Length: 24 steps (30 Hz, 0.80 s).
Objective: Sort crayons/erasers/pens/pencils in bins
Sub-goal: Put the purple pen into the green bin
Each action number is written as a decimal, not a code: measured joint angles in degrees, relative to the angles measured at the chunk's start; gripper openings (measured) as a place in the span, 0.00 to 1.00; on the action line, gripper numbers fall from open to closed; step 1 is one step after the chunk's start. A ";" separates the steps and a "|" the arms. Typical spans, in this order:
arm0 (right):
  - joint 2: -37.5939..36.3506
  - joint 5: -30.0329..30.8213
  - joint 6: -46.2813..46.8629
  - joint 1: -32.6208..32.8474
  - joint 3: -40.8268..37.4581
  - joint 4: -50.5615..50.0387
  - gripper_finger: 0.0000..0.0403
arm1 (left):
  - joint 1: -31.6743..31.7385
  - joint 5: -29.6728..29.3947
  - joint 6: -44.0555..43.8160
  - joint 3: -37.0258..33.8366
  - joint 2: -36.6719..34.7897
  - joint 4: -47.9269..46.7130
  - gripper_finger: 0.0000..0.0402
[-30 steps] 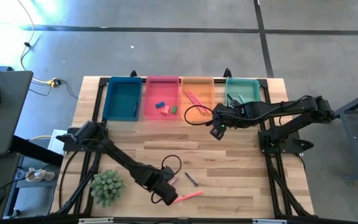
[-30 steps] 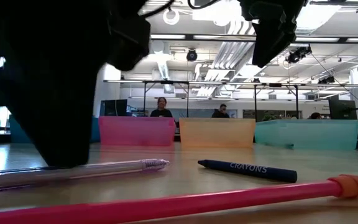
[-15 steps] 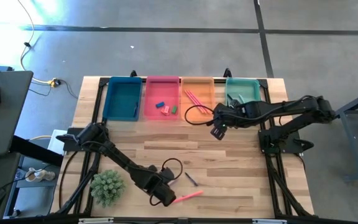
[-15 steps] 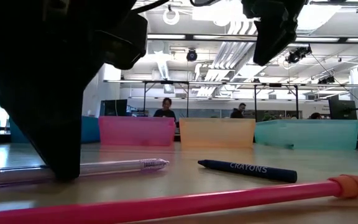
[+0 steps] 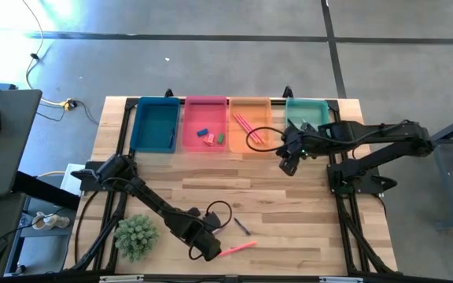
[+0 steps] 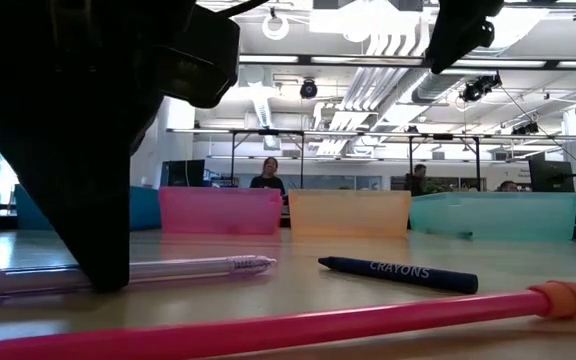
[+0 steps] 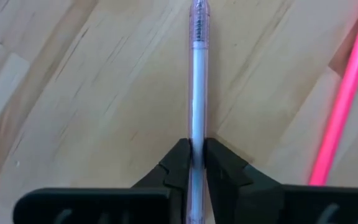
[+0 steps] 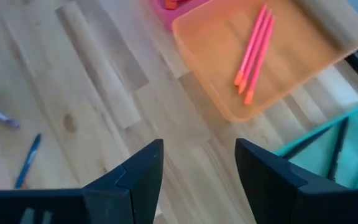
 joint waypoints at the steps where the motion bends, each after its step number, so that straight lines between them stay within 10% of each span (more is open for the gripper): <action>1: -0.19 -0.33 -0.25 0.24 0.00 0.07 0.48 | 0.12 0.08 0.72 -0.04 -0.41 0.24 0.06; 24: -3.97 -1.17 3.39 10.65 -0.04 4.03 0.48 | 13.80 0.89 19.28 0.00 -11.87 6.34 0.04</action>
